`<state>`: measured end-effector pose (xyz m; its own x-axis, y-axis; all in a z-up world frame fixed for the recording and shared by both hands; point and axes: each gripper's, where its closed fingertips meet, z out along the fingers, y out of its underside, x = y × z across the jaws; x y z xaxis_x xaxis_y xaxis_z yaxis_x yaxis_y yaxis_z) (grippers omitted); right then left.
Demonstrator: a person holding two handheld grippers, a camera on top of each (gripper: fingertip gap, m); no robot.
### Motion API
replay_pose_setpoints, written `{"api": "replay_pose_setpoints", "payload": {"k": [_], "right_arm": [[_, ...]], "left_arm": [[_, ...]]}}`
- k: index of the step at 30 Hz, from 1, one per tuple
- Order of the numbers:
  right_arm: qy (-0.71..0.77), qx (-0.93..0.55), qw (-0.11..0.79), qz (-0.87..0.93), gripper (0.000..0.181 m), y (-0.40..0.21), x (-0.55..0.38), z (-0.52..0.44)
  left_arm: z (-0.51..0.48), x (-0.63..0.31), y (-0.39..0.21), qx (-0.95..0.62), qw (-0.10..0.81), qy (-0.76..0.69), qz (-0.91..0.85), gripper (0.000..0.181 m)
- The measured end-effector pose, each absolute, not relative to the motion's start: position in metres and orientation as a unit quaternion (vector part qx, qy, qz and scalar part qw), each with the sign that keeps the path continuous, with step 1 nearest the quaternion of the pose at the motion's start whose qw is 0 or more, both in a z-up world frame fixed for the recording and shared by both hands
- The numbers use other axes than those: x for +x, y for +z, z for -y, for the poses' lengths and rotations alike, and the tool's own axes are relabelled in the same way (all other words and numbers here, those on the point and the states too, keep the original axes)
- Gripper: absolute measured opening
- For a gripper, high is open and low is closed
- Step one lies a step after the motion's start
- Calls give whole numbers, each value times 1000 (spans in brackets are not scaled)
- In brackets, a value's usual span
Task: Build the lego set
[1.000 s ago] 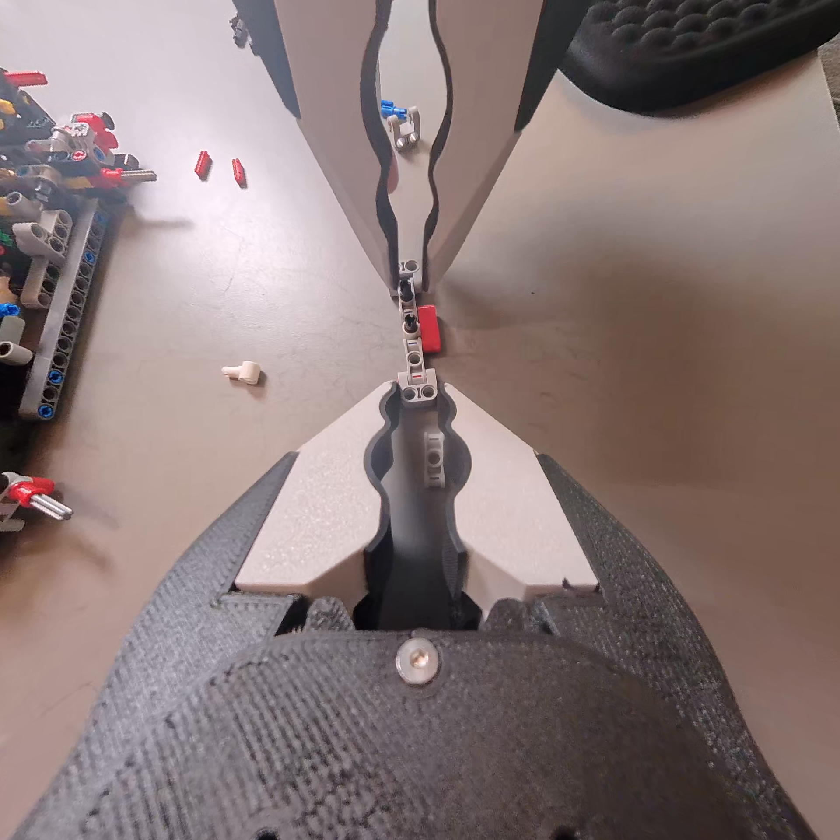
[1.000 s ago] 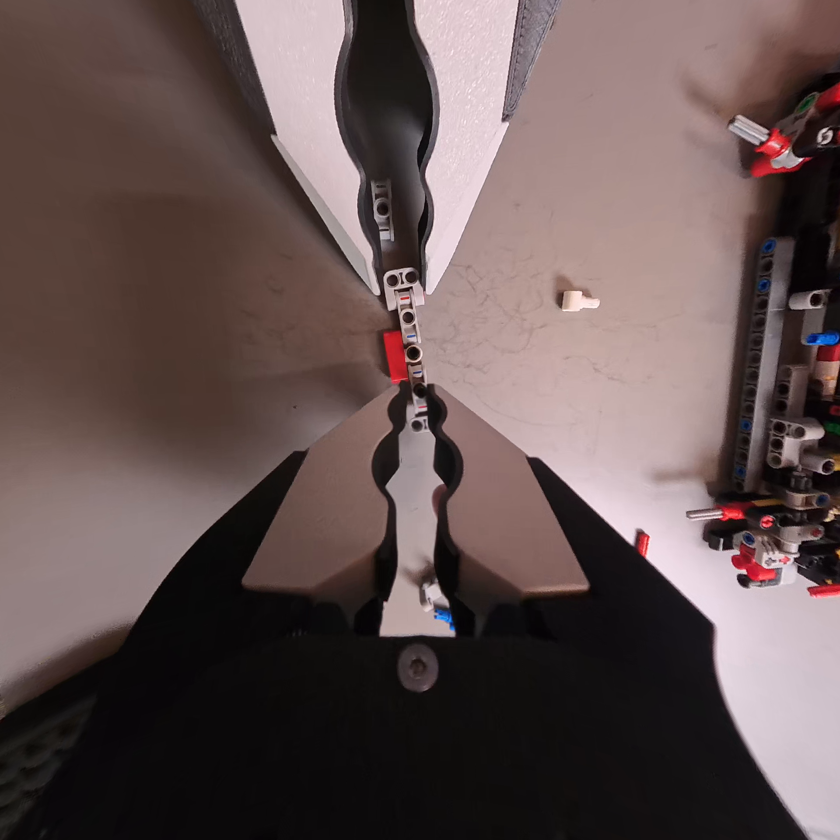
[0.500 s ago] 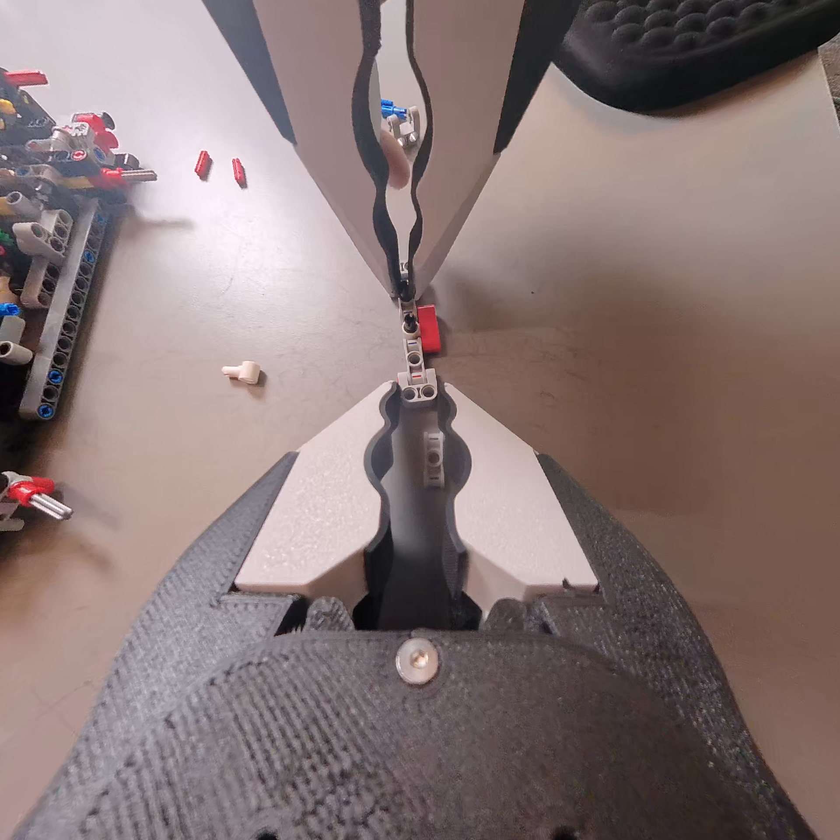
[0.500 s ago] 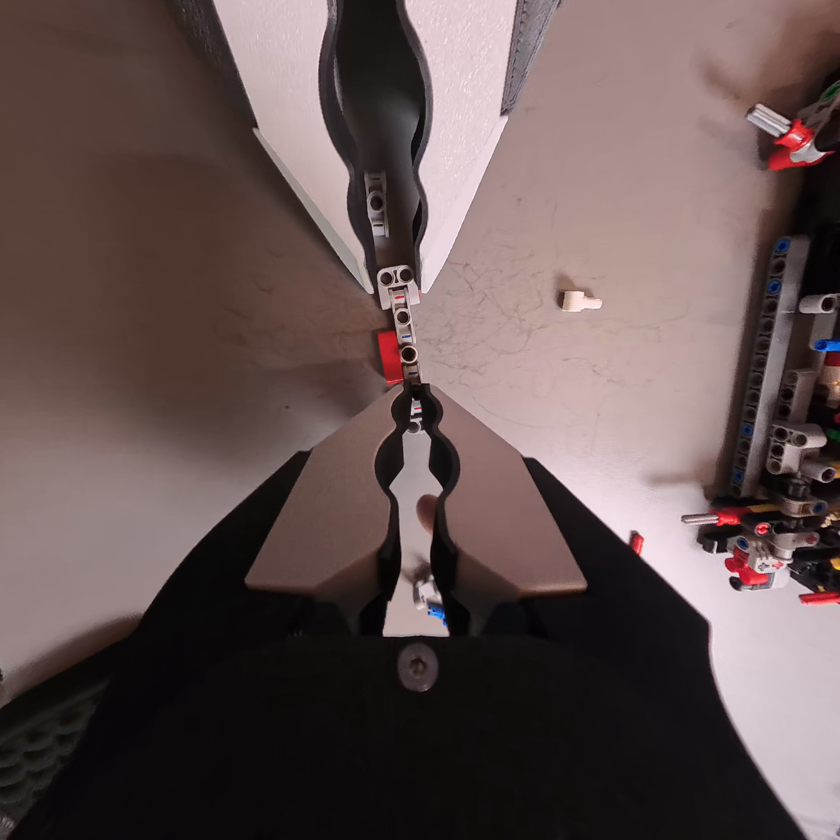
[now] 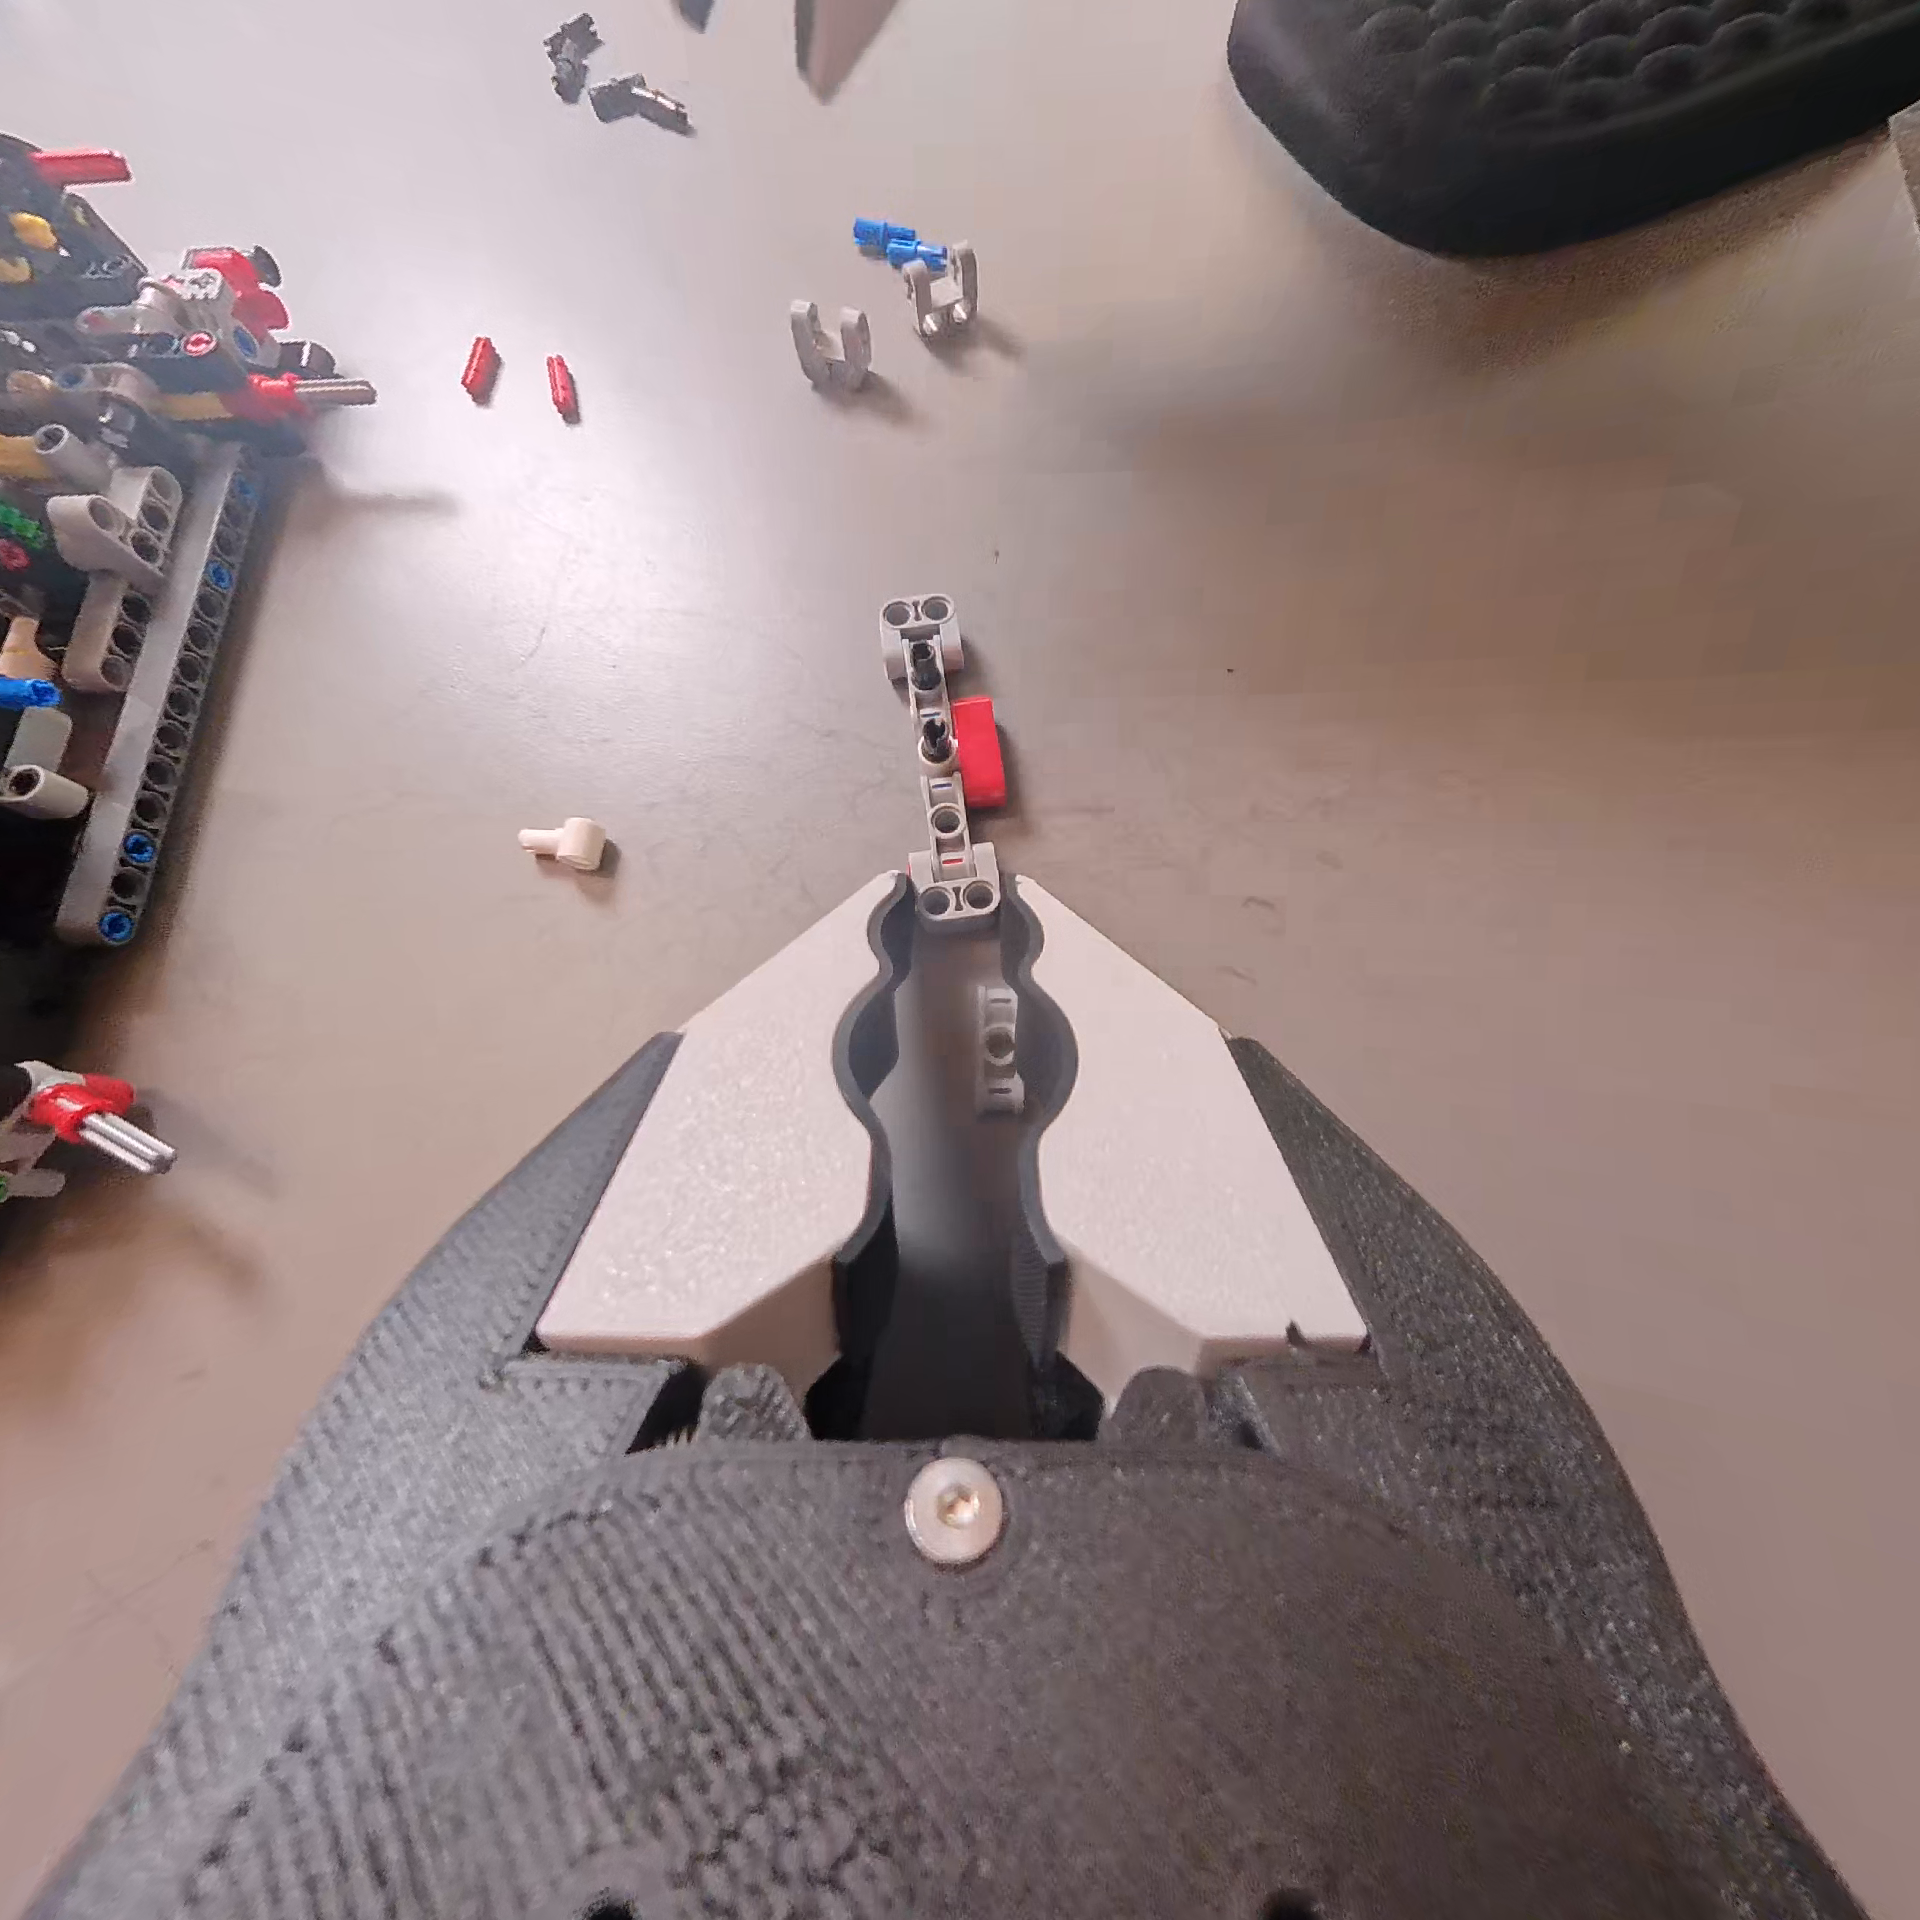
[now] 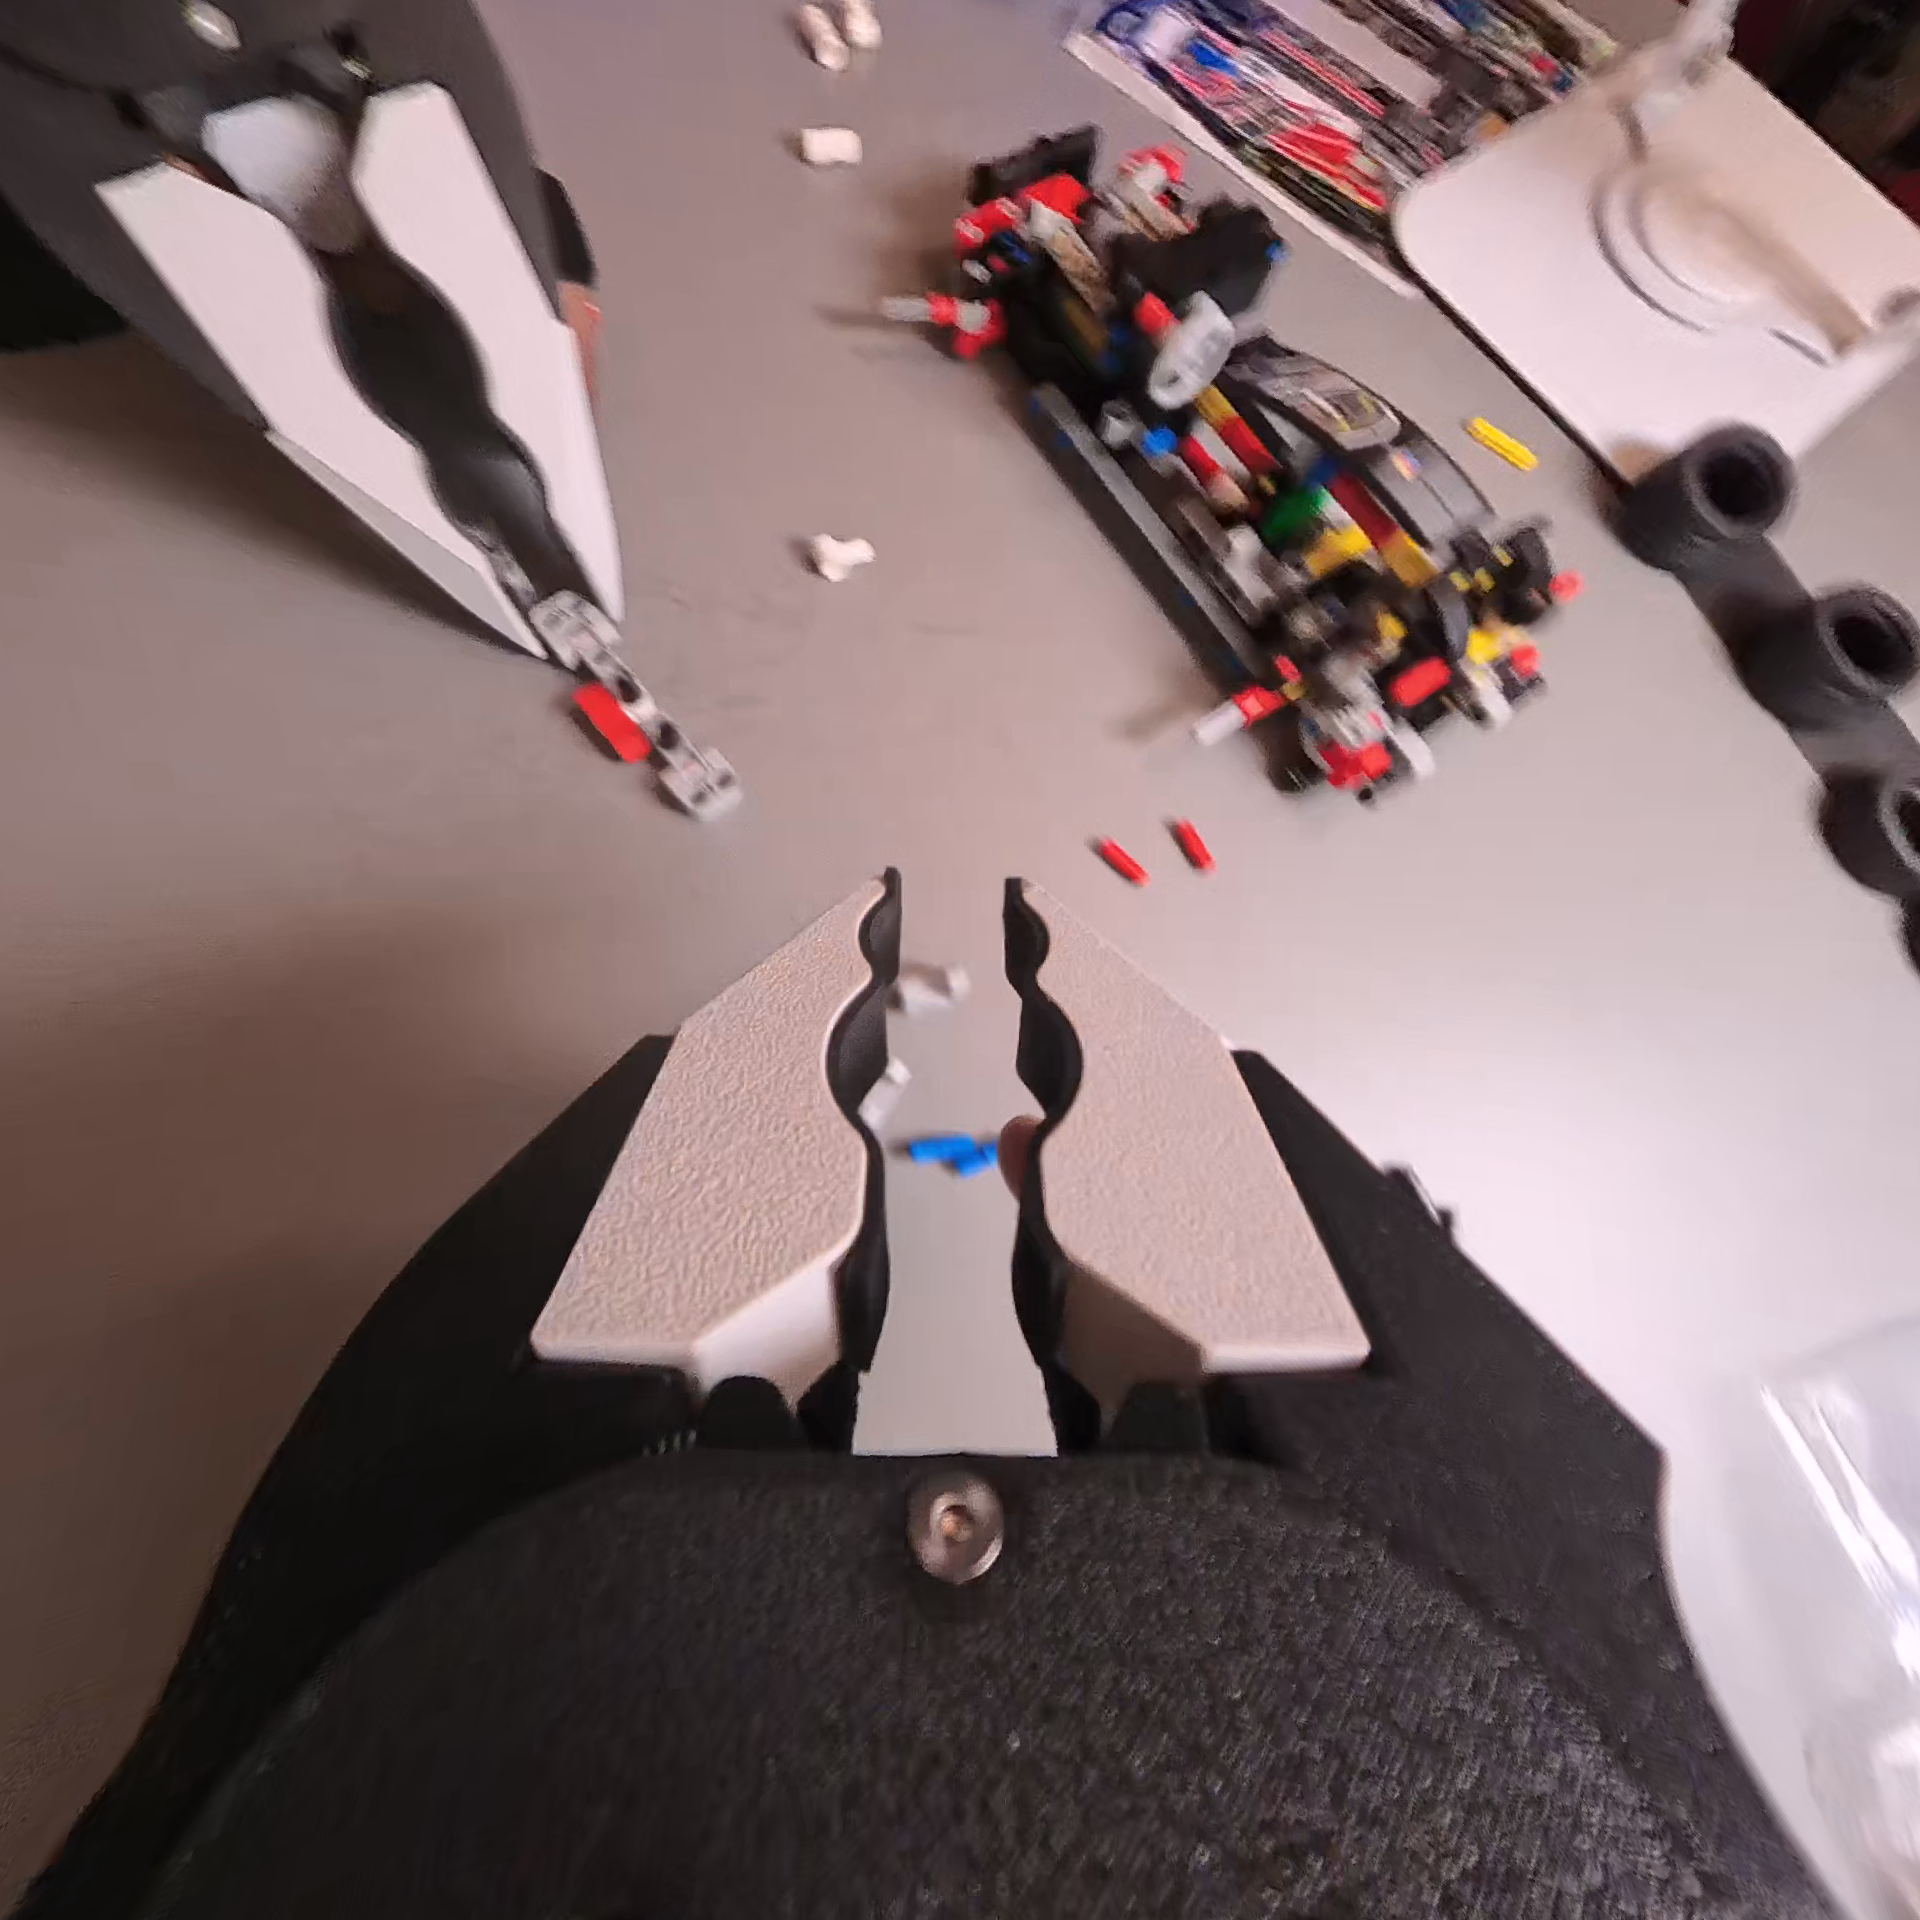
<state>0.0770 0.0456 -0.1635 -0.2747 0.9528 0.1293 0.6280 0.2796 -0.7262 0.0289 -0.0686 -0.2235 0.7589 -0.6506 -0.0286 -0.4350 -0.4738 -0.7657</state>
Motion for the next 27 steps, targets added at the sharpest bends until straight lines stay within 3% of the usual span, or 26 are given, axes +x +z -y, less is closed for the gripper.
{"api": "replay_pose_setpoints", "payload": {"k": [9,27], "right_arm": [[242,-579,242,740,15,-204,134,-88],[204,-629,232,714,23,-225,109,-152]], "left_arm": [[66,26,-223,-848,407,-118,-317,14],[60,18,-220,-858,413,-129,-277,27]]}}
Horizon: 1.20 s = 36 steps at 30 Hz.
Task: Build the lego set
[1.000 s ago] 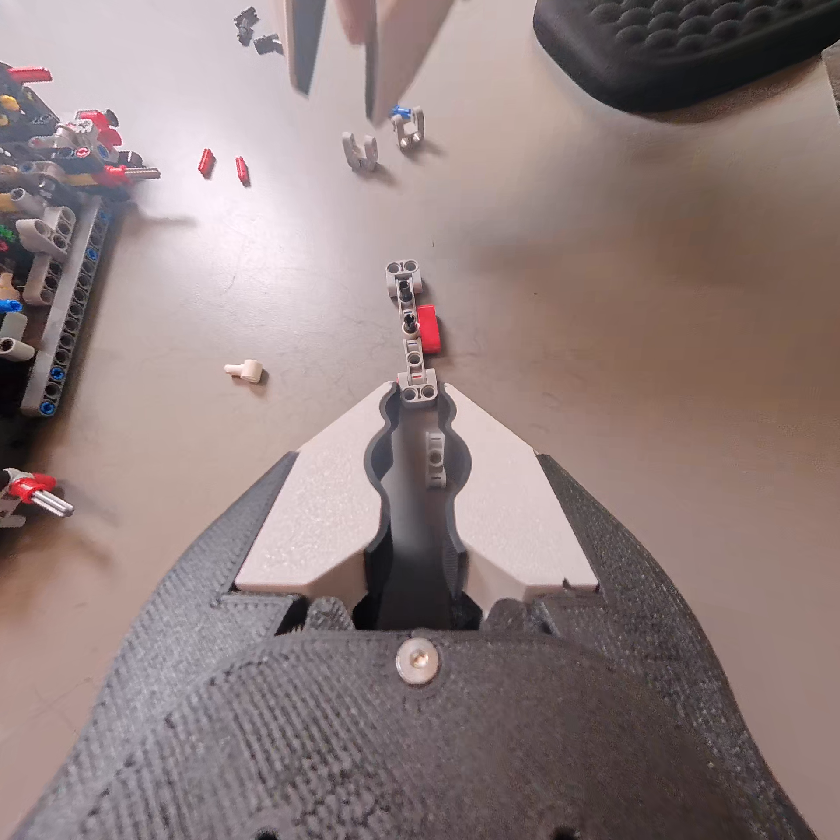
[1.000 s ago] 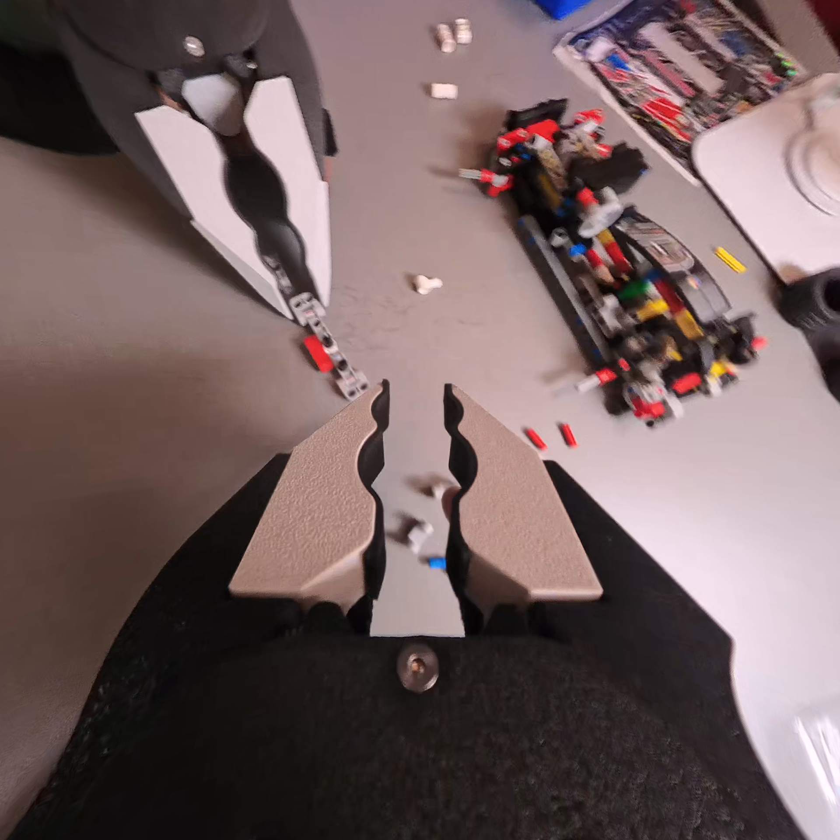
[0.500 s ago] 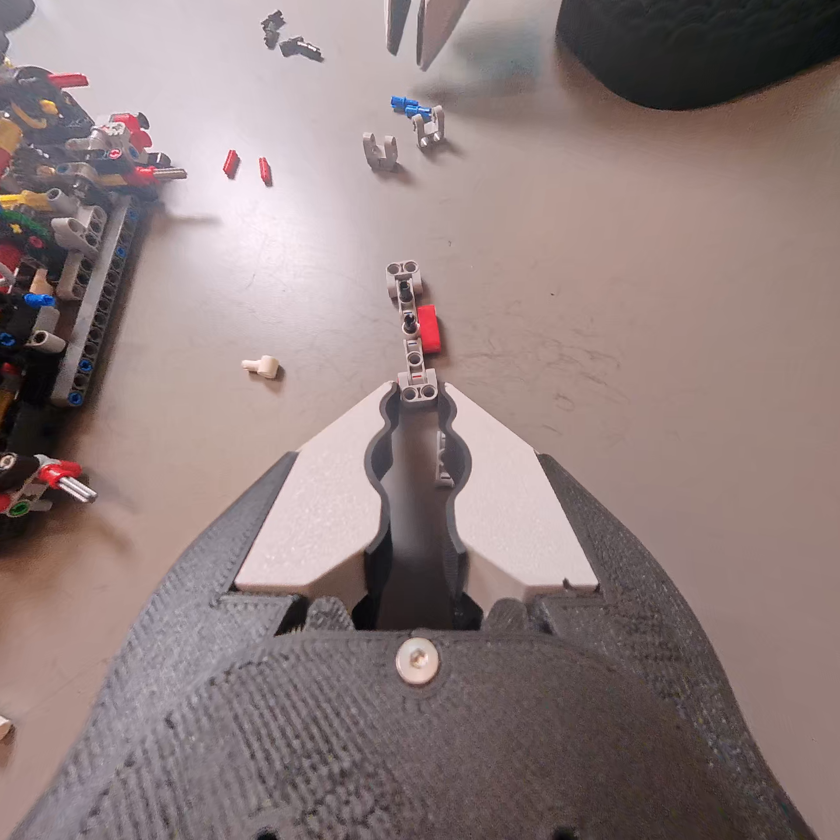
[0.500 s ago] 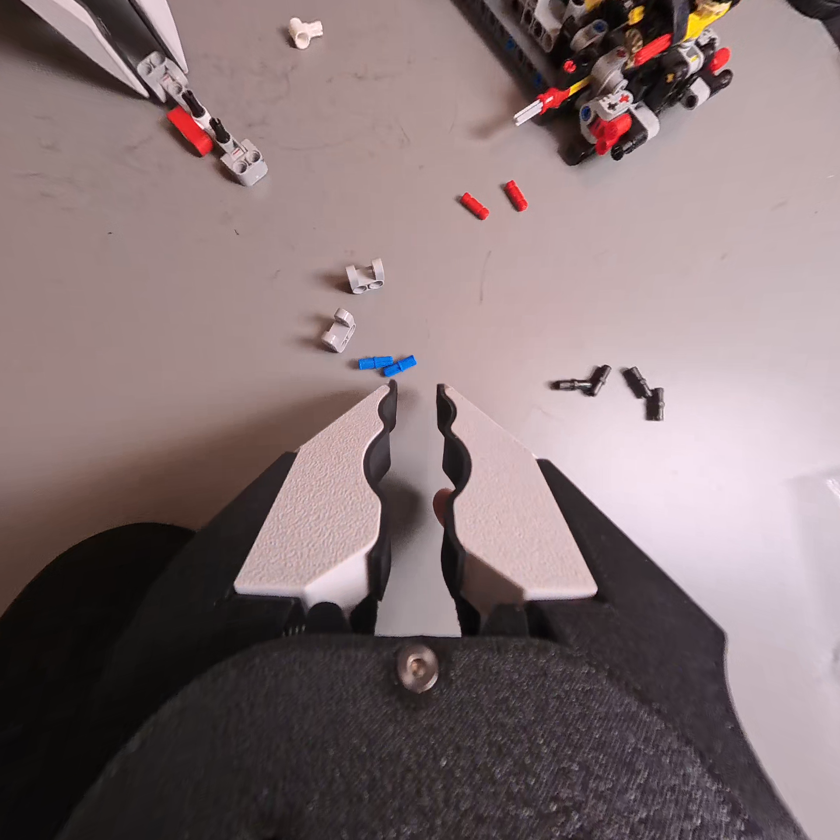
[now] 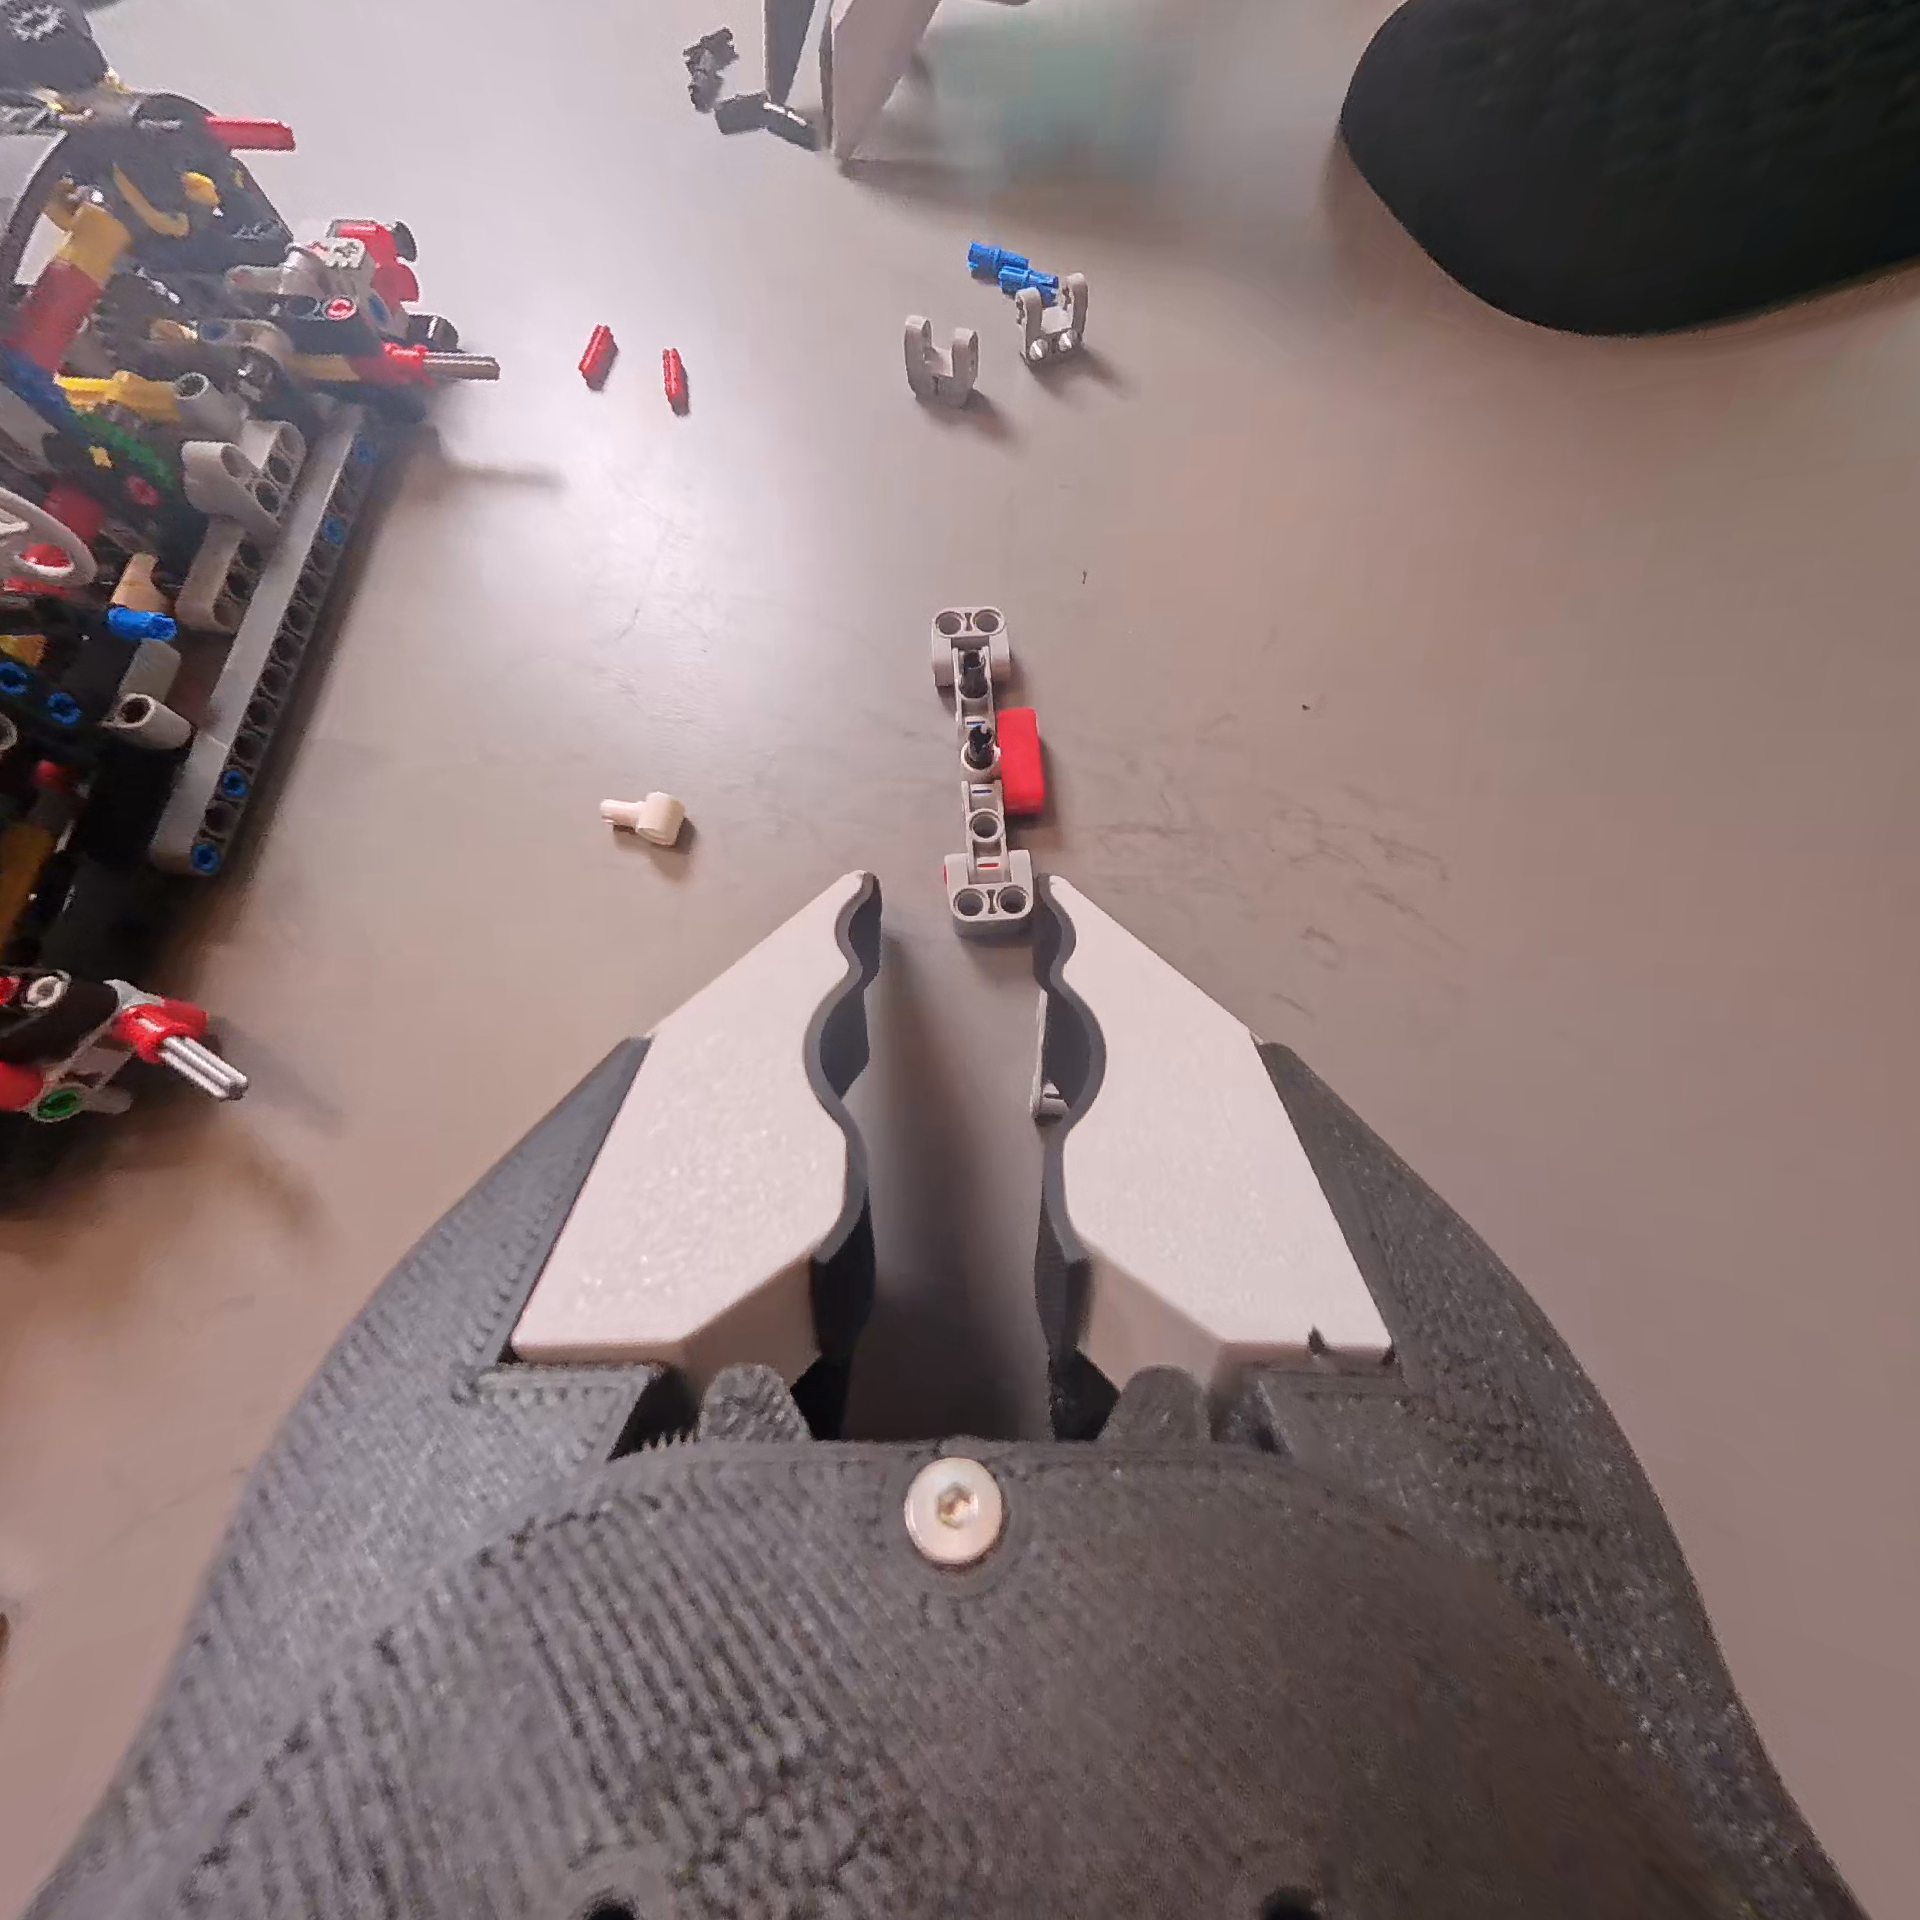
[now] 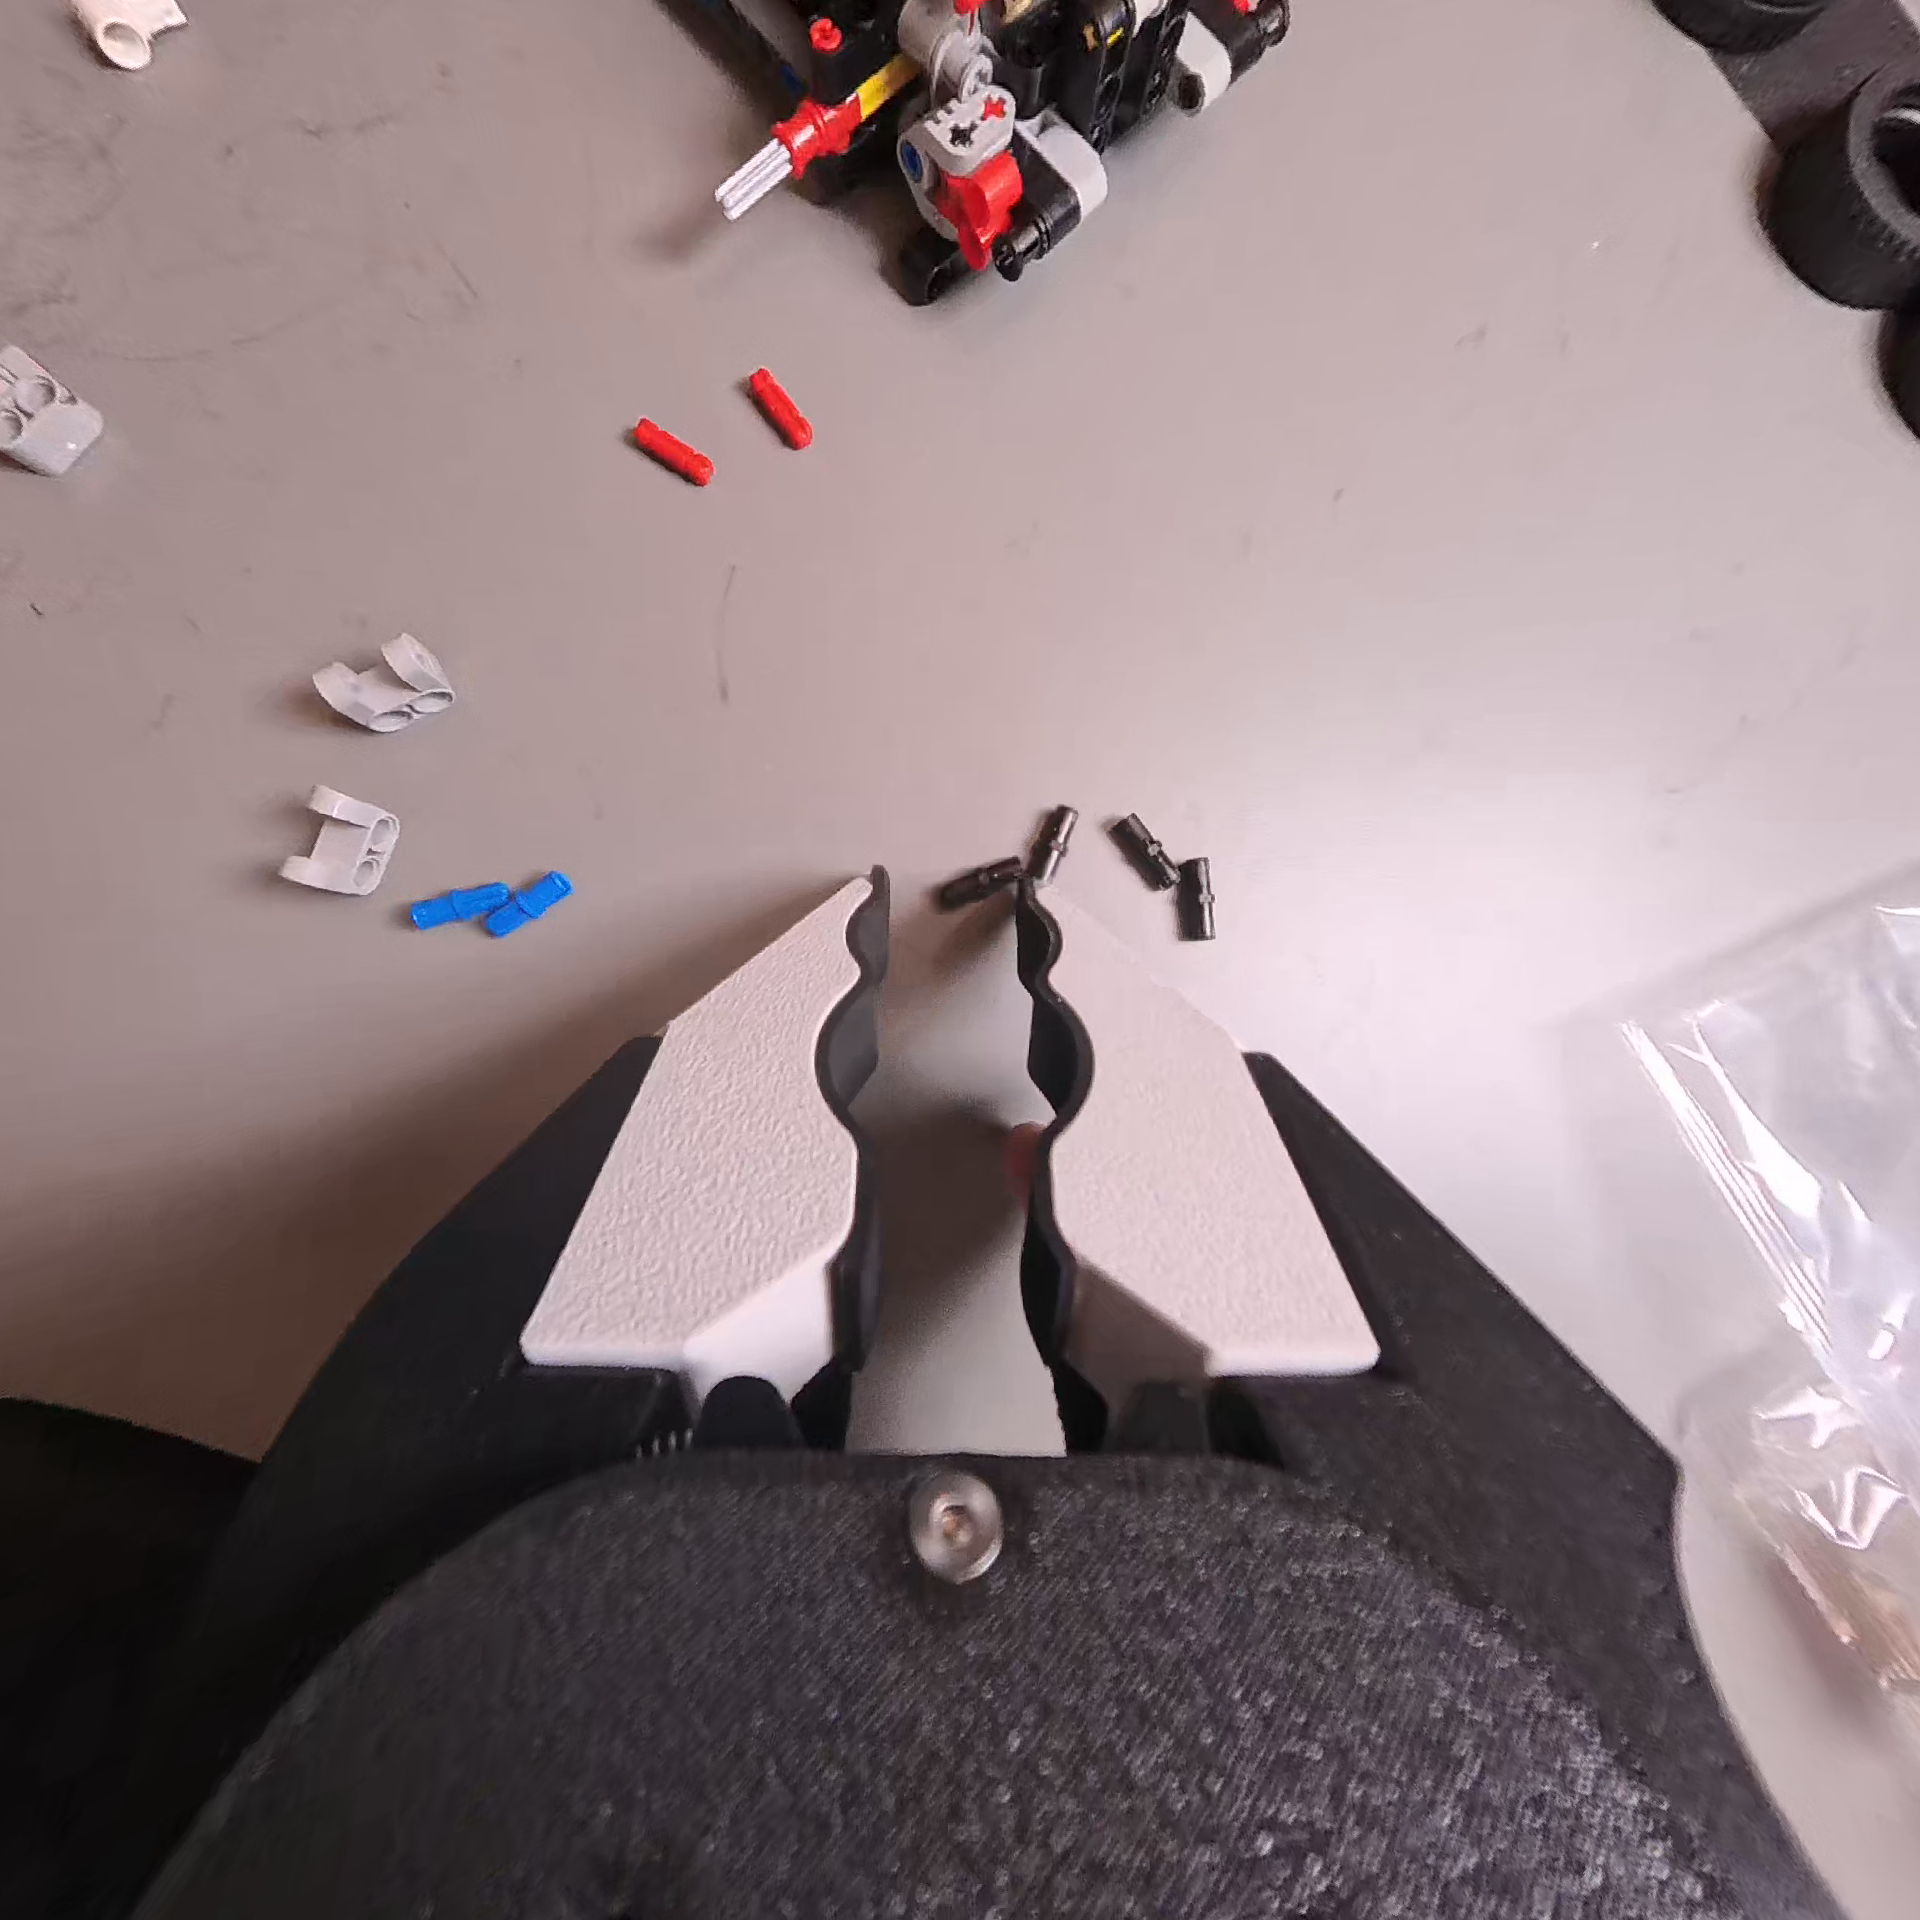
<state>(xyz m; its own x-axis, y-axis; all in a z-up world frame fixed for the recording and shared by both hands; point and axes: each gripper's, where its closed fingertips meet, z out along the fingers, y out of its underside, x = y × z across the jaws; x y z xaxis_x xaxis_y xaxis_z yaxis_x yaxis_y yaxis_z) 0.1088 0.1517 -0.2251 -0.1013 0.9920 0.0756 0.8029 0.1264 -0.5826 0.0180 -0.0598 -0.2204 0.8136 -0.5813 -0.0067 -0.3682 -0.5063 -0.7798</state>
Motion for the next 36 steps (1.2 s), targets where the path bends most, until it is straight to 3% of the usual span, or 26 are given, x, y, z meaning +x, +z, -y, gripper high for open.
{"api": "replay_pose_setpoints", "payload": {"k": [3,10,15,21,29,36], "right_arm": [[207,-639,223,707,23,-226,106,-153],[200,-635,216,714,4,-227,108,-154],[277,-544,280,741,3,-189,92,-103],[312,-377,375,787,3,-154,64,7],[269,-262,436,818,4,-149,31,70],[261,-228,459,818,4,-140,30,76]], "left_arm": [[60,18,-221,-859,412,-130,-276,27],[60,18,-219,-856,417,-126,-280,27],[57,19,-200,-833,463,-163,-255,26],[62,34,-147,-756,528,-344,-178,19],[65,43,-140,-736,517,-413,-142,19],[68,41,-136,-724,503,-455,-123,8]]}}
